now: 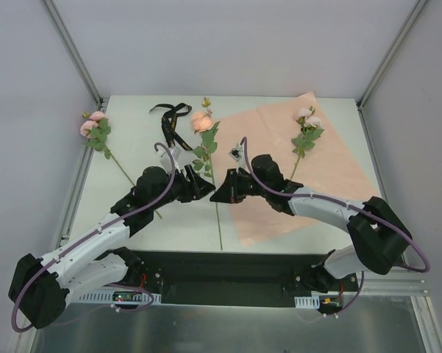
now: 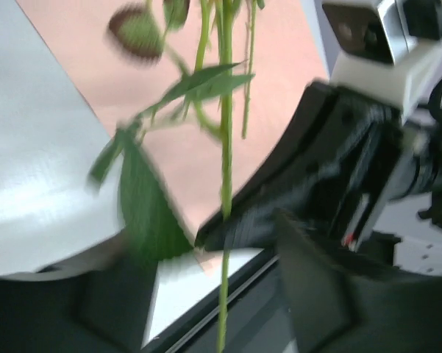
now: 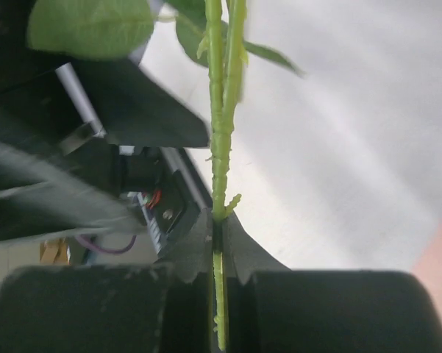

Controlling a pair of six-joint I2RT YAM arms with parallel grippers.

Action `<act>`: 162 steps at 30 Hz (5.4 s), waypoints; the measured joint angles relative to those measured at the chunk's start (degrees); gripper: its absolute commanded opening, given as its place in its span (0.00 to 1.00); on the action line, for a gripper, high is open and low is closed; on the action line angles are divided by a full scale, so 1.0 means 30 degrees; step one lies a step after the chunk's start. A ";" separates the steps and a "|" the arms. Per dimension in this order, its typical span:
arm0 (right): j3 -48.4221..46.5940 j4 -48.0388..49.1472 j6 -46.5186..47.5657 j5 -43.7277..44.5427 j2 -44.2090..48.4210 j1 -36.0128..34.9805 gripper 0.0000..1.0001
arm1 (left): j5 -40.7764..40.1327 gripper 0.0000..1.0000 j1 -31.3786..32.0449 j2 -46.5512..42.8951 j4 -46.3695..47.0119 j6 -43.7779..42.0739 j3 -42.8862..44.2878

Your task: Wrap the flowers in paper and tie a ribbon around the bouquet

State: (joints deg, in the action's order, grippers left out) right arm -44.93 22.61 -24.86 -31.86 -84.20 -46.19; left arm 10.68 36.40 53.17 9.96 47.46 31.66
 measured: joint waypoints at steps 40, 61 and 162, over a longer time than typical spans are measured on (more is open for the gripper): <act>-1.0411 -1.5489 0.4532 1.0513 -0.8561 1.2087 0.00 | 0.2645 0.76 -0.0036 -0.6630 -0.6462 -0.3497 -0.0852; -1.2276 -1.5453 0.5166 1.0586 -1.0557 1.2072 0.24 | 0.2688 0.82 -0.0036 -0.6739 -0.6739 -0.2688 -0.0095; -0.0117 -0.7300 -0.5399 0.3621 0.5129 0.5807 0.70 | 0.2863 0.00 0.1909 0.1705 -0.4874 -0.5559 0.3920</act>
State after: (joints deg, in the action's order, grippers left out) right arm -45.28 0.71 -41.06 -20.99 -68.82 -28.77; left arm 19.27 42.13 58.28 -4.67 30.79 43.42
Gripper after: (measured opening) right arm 0.681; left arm 0.020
